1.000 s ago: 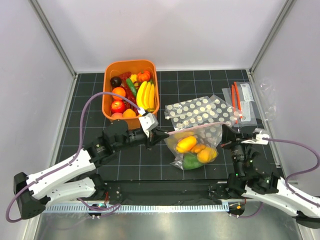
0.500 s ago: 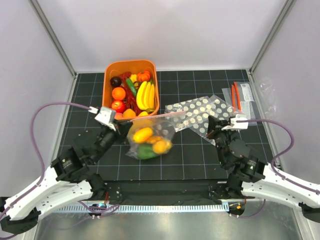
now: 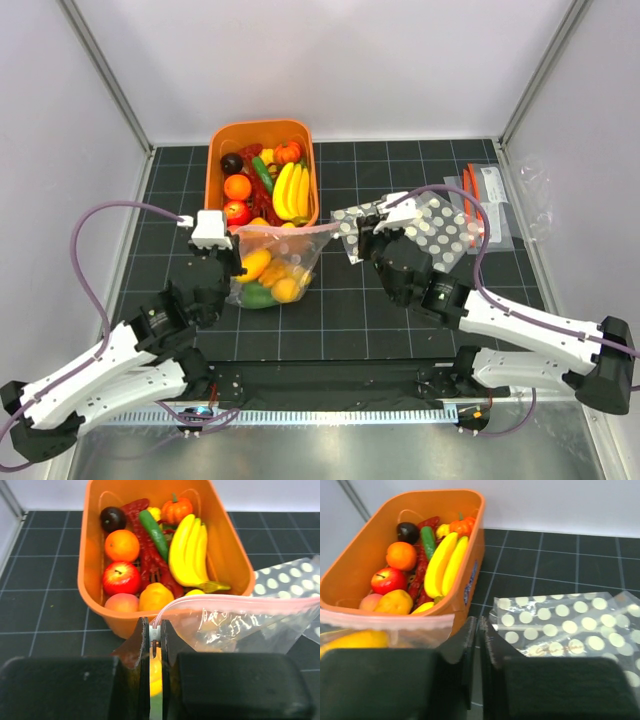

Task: Place the food in the zip-top bag and seal the zipper
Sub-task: Place the zipper food storage bag at the center of the board.

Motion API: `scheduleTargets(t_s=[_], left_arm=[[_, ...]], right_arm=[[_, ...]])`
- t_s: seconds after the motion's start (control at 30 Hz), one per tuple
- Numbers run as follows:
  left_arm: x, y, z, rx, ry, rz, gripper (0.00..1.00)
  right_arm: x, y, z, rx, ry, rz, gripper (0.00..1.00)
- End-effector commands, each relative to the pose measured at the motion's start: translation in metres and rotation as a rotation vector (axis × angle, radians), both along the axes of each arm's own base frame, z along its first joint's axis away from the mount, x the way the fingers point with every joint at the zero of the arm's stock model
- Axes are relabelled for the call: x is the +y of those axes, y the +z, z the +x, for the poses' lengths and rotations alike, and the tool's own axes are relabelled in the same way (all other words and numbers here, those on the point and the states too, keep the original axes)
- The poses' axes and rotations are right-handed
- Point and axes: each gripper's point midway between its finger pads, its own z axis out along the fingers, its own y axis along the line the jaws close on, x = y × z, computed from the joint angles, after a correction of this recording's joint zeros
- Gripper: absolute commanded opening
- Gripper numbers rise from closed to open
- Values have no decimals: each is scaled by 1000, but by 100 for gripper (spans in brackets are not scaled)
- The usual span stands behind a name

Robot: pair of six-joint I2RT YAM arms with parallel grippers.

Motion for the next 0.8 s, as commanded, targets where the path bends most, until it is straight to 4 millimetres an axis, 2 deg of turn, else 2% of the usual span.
scheduleTargets(t_s=[0.0, 0.03, 0.07, 0.13, 0.17, 0.27, 0.3, 0.33, 0.4, 0.43, 0.5, 0.53, 0.57, 0.63, 0.73, 0.77], left_arm=[[16, 10, 6, -47, 125, -56, 2], [15, 10, 6, -45, 124, -58, 2], [15, 10, 6, -43, 123, -58, 1], [15, 9, 6, -42, 124, -57, 0], [15, 10, 6, -45, 124, -62, 0], [16, 7, 5, -41, 120, -59, 1], [16, 8, 5, -43, 122, -63, 1], [17, 8, 5, -44, 123, -64, 0], [17, 8, 5, -44, 123, -64, 0], [18, 8, 5, -43, 125, -63, 0], [18, 6, 5, -41, 133, -53, 0], [20, 7, 5, -42, 141, -50, 1], [21, 7, 5, -42, 145, -48, 0], [22, 6, 6, -41, 153, -44, 0], [25, 6, 6, -42, 172, -39, 1], [26, 6, 6, -43, 180, -40, 0]], right_arm=[[22, 22, 1, -38, 126, 96, 20], [25, 20, -1, -38, 155, 100, 30], [35, 10, -6, -26, 232, 92, 52], [37, 14, -8, -47, 284, 126, 69], [46, 12, -14, -42, 366, 127, 71], [45, 11, -6, -24, 443, 166, 76], [53, 14, -11, -26, 524, 190, 77], [49, 8, 1, 2, 513, 221, 80], [57, 10, 1, 12, 590, 258, 82], [59, 4, 8, 41, 590, 276, 84], [66, 13, 10, 17, 635, 318, 93], [74, 12, 5, 19, 698, 321, 93], [77, 17, 5, -1, 720, 320, 93], [82, 16, 5, -3, 748, 294, 93], [86, 4, 15, 2, 775, 273, 93], [93, -4, 11, 26, 831, 273, 93]])
